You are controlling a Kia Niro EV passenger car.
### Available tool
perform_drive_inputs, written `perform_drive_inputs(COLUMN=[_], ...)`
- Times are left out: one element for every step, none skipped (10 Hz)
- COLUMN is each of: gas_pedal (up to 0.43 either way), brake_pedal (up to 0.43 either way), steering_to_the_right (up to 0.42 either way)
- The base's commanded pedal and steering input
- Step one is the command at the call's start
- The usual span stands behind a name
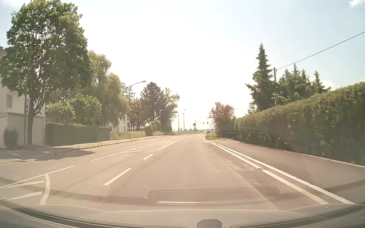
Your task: Follow the waypoints while adhering to traffic rules and regulations
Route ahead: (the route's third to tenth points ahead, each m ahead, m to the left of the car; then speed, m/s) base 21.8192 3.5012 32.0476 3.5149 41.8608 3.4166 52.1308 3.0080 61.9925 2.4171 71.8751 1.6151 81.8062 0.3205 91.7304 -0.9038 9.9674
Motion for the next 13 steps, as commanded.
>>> perform_drive_inputs(gas_pedal=[0.150, 0.150, 0.150, 0.150, 0.150, 0.150, 0.150, 0.150, 0.150, 0.150, 0.150, 0.150, 0.150], brake_pedal=[0.000, 0.000, 0.000, 0.000, 0.000, 0.000, 0.000, 0.000, 0.000, 0.000, 0.000, 0.000, 0.000], steering_to_the_right=[-0.021, -0.018, -0.012, -0.009, -0.009, -0.008, -0.006, -0.005, -0.005, -0.004, -0.004, -0.003, -0.002])
